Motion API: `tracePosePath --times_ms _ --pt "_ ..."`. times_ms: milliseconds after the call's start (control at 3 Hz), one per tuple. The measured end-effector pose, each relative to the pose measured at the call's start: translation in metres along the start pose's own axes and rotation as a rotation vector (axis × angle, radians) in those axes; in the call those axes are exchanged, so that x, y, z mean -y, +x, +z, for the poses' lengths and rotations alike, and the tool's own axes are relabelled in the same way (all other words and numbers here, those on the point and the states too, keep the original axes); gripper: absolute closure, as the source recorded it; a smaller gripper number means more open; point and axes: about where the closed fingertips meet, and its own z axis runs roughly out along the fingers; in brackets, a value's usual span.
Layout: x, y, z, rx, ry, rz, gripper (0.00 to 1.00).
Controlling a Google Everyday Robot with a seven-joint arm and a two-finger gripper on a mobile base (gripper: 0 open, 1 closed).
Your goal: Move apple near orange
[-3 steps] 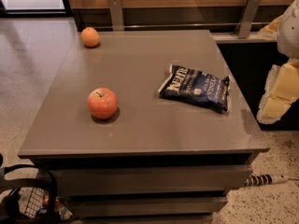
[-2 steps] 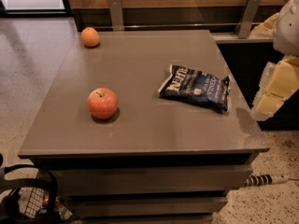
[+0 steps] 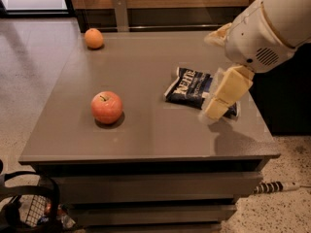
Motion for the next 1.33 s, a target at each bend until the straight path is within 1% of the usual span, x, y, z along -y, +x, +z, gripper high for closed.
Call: tracePosePath --times_ms 333,667,1000,1333 --pt "-0.005 -0.019 0.032 0.109 -0.002 0.024 0.0" --pt "-0.001 -0.031 0.077 0.248 0.018 0.077 0.0" --pt "0.003 -0.049 0.104 0.362 0.034 0.085 0.0" --pt "0.003 -0.049 0.104 0.362 0.034 0.085 0.0"
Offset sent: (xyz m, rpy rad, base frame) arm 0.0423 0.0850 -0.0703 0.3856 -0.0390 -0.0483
